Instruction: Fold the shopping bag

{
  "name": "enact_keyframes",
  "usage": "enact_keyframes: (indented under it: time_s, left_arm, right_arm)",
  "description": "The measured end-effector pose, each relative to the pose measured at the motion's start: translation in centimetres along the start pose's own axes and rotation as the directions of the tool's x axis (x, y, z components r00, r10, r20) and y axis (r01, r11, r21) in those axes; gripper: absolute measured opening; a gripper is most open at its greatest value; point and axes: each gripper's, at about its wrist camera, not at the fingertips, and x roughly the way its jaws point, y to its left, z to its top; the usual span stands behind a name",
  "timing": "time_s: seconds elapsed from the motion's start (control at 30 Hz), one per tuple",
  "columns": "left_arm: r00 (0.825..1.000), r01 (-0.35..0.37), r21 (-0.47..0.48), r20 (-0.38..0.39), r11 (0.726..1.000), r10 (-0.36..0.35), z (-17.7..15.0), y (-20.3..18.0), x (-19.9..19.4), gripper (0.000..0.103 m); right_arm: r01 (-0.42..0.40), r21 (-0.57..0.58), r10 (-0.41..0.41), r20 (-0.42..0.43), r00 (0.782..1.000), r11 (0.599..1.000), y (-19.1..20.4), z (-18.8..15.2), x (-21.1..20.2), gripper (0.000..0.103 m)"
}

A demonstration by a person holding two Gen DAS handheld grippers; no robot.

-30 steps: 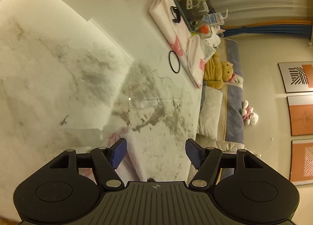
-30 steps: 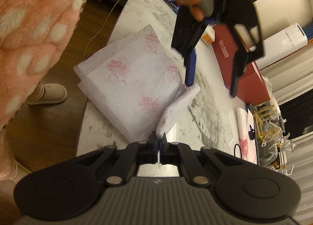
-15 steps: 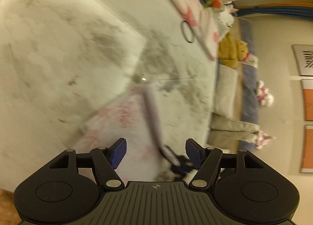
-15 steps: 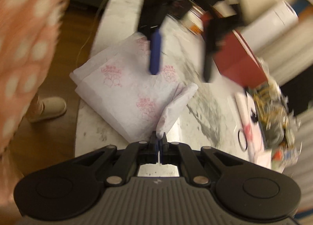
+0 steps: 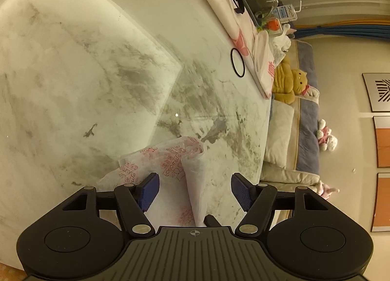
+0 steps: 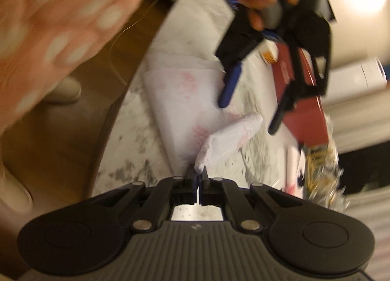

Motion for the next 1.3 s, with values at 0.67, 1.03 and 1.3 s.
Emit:
enact_keyframes:
  time_s: [0.67, 1.03, 1.3]
  left_arm:
    - [0.998, -0.040, 0.205, -0.038, 0.978, 0.049, -0.5, -4.7, 3.0, 0.067]
    - [1.000, -0.002, 0.179, -0.028, 0.984, 0.008, -0.7, -3.7, 3.0, 0.067]
    - [1.000, 0.012, 0.147, -0.023, 0.989, -0.008, -0.6, -3.2, 2.9, 0.067]
  right_arm:
    - [0.023, -0.017, -0.024, -0.071, 0.997, 1.000, 0.6, 1.0, -0.6, 0.005]
    - [-0.090, 0.664, 0.076, 0.050, 0.996, 0.742, -6.0, -4.5, -4.8, 0.021]
    - [-0.153, 0.804, 0.174, 0.062, 0.983, 0.575, -6.6, -4.2, -1.7, 0.002]
